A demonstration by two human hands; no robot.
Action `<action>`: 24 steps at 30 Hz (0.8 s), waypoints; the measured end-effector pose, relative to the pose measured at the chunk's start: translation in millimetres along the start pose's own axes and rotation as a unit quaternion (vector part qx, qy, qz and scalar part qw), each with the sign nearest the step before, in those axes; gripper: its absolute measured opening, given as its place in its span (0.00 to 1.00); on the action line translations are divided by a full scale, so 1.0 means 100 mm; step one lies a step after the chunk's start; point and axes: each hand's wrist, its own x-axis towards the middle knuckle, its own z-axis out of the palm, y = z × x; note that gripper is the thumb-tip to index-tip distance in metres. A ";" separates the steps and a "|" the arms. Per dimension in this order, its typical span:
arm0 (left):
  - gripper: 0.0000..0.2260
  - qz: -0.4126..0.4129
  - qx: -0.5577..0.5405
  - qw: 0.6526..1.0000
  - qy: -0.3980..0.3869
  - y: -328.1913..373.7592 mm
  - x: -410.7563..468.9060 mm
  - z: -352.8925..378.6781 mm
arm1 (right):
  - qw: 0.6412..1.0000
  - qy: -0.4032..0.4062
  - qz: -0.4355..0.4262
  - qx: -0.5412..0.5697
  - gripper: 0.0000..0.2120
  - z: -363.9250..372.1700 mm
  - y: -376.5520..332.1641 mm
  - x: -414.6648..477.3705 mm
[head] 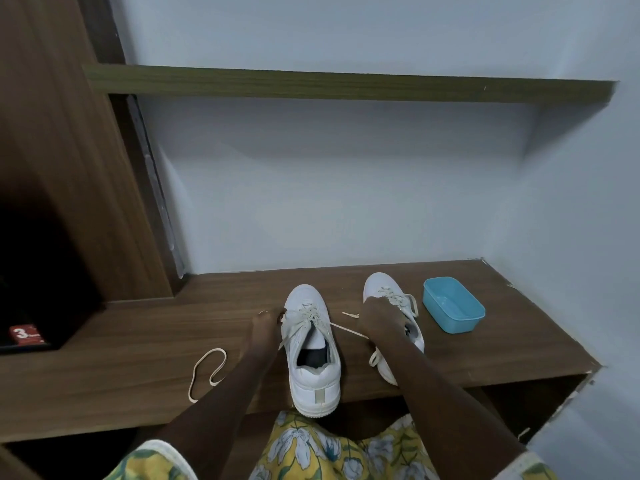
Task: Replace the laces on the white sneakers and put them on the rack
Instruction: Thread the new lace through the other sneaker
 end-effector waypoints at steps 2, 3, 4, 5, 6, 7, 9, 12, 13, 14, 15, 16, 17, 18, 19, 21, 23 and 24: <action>0.14 0.012 -0.005 1.000 -0.017 0.03 -0.01 -0.01 | 1.000 -0.011 0.005 -0.017 0.16 -0.03 -0.01 -0.03; 0.14 0.018 -0.010 1.000 -0.020 0.04 -0.01 0.00 | 1.000 -0.016 0.006 -0.017 0.16 -0.03 -0.03 -0.03; 0.15 0.021 -0.010 0.999 -0.024 0.04 0.00 0.00 | 1.000 -0.020 -0.001 -0.011 0.16 -0.02 -0.04 -0.04; 0.15 0.027 -0.006 0.999 -0.027 0.05 0.01 0.01 | 0.999 -0.027 -0.015 0.007 0.16 0.00 -0.07 -0.04; 0.15 0.031 -0.001 0.999 -0.032 0.07 0.02 0.01 | 0.998 -0.036 -0.037 0.029 0.14 0.02 -0.10 -0.05; 0.15 0.036 0.002 0.999 -0.033 0.08 0.03 0.02 | 0.996 -0.050 -0.059 0.052 0.12 0.06 -0.15 -0.06; 0.16 0.043 0.005 0.998 -0.038 0.11 0.04 0.03 | 0.990 -0.061 -0.087 0.089 0.10 0.15 -0.23 -0.04; 0.17 0.047 0.006 0.998 -0.039 0.14 0.04 0.02 | 0.981 -0.071 -0.112 0.145 0.10 0.28 -0.33 0.01; 0.17 0.049 0.007 0.998 -0.037 0.13 0.05 0.03 | 0.978 -0.065 -0.122 0.158 0.11 0.33 -0.35 0.02; 0.16 0.050 0.008 0.998 -0.039 0.13 0.04 0.02 | 0.976 -0.055 -0.127 0.171 0.11 0.36 -0.36 0.03; 0.16 0.051 0.010 0.998 -0.044 0.13 0.04 0.02 | 0.973 -0.043 -0.122 0.191 0.12 0.39 -0.36 0.04; 0.16 0.049 0.009 0.997 -0.053 0.13 0.04 0.01 | 0.970 -0.028 -0.113 0.214 0.12 0.40 -0.36 0.04; 0.16 0.049 0.004 0.997 -0.061 0.12 0.04 0.01 | 0.965 -0.018 -0.098 0.241 0.12 0.40 -0.35 0.04; 0.17 0.045 -0.003 0.997 -0.066 0.11 0.04 0.01 | 0.961 -0.014 -0.082 0.264 0.12 0.39 -0.33 0.04; 0.17 0.040 -0.008 0.997 -0.068 0.11 0.04 0.01 | 0.959 -0.016 -0.069 0.275 0.13 0.38 -0.31 0.05; 0.17 0.029 -0.021 0.997 -0.070 0.11 0.04 0.02 | 0.959 -0.019 -0.048 0.279 0.13 0.37 -0.26 0.05; 0.17 0.025 -0.032 0.997 -0.067 0.11 0.03 0.04 | 0.967 -0.026 -0.037 0.251 0.12 0.38 -0.21 0.05; 0.16 0.026 -0.030 0.997 -0.066 0.12 0.01 0.05 | 0.971 -0.027 -0.034 0.236 0.12 0.40 -0.18 0.05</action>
